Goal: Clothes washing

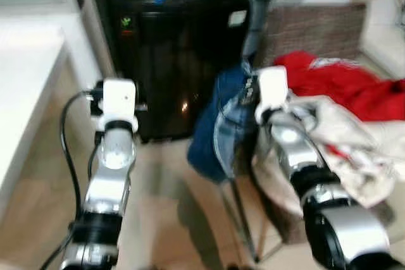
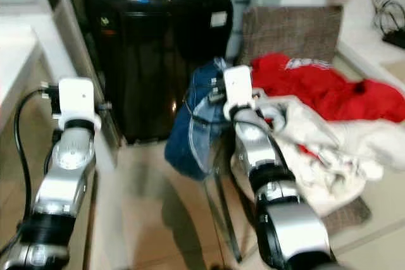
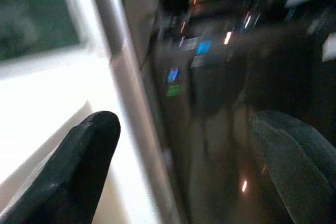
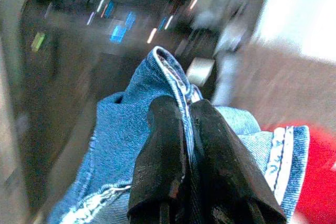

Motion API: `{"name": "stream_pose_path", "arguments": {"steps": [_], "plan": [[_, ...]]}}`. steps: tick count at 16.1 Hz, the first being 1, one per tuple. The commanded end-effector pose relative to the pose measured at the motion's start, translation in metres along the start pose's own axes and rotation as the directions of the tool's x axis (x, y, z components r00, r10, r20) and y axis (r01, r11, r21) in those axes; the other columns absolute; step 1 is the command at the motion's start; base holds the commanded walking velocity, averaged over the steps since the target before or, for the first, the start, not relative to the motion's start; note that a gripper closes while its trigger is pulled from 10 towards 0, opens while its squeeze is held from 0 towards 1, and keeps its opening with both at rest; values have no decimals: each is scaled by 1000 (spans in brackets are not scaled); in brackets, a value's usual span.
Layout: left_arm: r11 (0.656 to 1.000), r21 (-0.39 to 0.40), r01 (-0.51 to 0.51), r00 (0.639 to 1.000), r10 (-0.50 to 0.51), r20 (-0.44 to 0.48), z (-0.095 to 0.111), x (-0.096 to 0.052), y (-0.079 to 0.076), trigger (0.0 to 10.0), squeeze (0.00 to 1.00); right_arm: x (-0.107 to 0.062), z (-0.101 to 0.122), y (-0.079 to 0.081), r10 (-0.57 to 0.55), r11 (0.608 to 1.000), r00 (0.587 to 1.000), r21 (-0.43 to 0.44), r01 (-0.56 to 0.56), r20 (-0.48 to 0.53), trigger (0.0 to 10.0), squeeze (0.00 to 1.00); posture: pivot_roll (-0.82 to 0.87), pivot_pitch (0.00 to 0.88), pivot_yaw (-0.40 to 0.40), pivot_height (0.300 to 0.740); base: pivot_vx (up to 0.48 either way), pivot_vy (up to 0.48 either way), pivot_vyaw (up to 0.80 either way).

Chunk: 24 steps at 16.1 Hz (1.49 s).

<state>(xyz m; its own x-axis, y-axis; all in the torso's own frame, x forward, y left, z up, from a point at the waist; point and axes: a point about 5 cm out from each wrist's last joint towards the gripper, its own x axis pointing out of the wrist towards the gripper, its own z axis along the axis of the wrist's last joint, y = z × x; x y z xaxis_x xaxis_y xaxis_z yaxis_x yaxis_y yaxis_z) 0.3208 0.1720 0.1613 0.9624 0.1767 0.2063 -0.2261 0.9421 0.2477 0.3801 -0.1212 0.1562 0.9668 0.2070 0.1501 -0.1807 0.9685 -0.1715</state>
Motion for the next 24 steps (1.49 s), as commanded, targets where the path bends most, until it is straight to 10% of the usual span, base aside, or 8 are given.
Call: {"name": "stream_pose_path", "arguments": {"steps": [1, 10, 24], "plan": [[999, 8, 43, 997, -44, 68, 16, 4, -10, 10000, 0, 9, 26, -14, -44, 999, 993, 1, 44, 106, 10000, 0, 40, 0, -33, 740, 469, 0, 0], [999, -33, -1, 998, 4, 70, 16, 2, -7, 10000, 0, 12, 27, 3, 56, 998, 993, 22, -58, 109, 10000, 0, 46, 0, -38, 740, 459, 0, 102], [998, -18, 54, 993, -52, 104, 26, 7, -11, 10000, 0, 17, 28, -15, -23, 1000, 998, 16, 22, 65, 10000, 0, 53, 0, -36, 740, 474, 0, 34]]}}
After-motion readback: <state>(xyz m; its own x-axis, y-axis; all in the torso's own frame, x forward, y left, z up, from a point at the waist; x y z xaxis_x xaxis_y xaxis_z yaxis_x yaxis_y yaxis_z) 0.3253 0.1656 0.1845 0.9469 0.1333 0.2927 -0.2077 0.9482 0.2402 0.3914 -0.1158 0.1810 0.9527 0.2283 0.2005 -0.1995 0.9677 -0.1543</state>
